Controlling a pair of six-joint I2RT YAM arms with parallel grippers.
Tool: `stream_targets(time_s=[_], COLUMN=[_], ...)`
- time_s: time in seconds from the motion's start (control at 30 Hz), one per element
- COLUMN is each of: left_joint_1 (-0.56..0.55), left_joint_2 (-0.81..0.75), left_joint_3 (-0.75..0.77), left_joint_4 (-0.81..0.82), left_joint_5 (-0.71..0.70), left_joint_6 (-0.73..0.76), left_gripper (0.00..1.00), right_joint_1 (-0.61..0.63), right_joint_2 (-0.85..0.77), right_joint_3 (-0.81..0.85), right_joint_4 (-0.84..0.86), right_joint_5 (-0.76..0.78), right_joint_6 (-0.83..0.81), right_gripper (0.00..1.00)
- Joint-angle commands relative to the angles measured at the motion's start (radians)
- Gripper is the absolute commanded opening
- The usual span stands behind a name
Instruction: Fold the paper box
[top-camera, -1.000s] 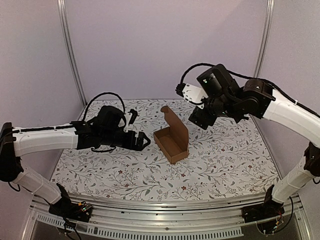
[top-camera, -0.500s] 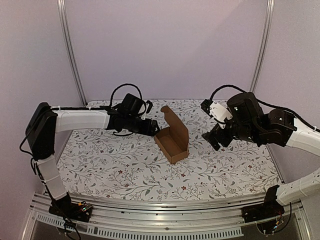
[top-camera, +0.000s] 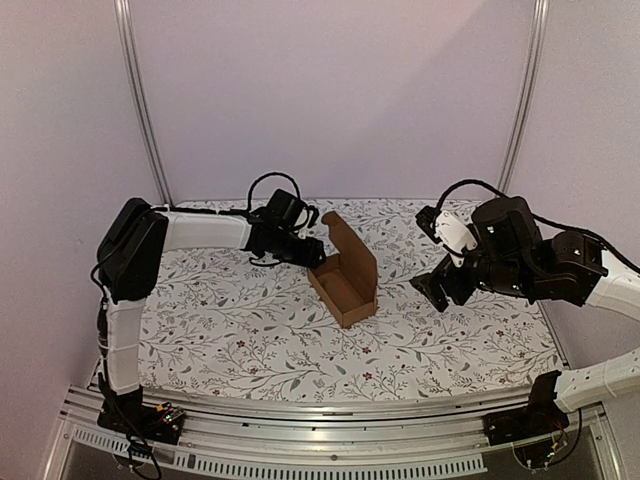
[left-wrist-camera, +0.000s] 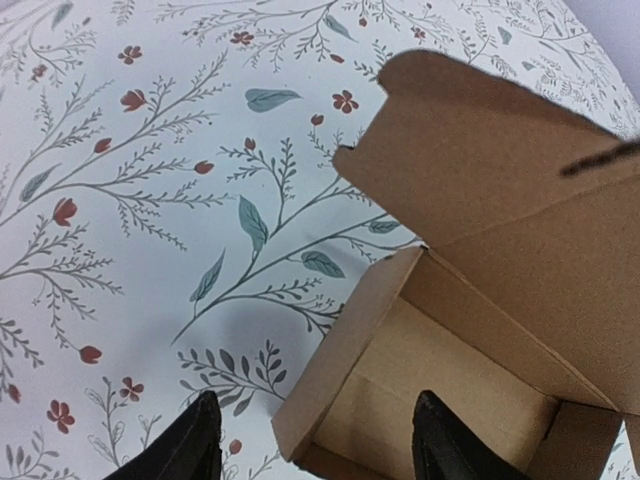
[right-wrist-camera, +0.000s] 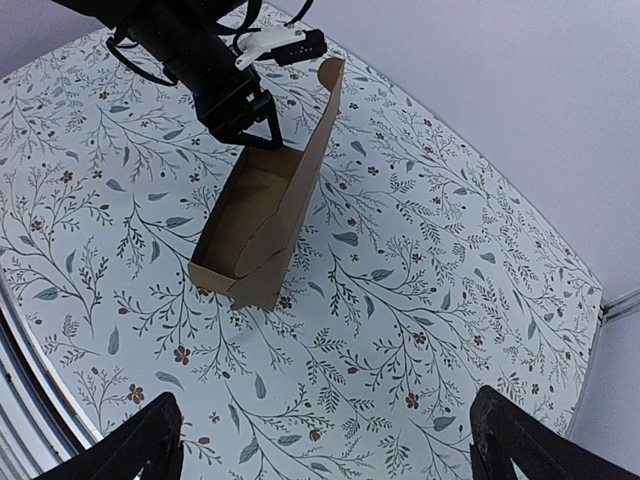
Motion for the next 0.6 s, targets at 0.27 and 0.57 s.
stream_targets(time_s=[0.27,0.57], left_joint_1=[0.011,0.009], left_joint_2=[0.102,0.093], left_joint_3=[0.104,0.079], left_joint_4=[-0.067,-0.065], left_joint_5=[0.010,0.016], left_joint_6=[0.021,0.017], left_gripper=[0.46,0.33], right_joint_1=[-0.004,-0.004], right_joint_2=[0.020,0.025], right_joint_3=[-0.019,-0.023], right_joint_4=[0.034,0.032], right_joint_5=[-0.061,-0.080], right_joint_6=[0.031,0.074], right_gripper=[0.99,0.99])
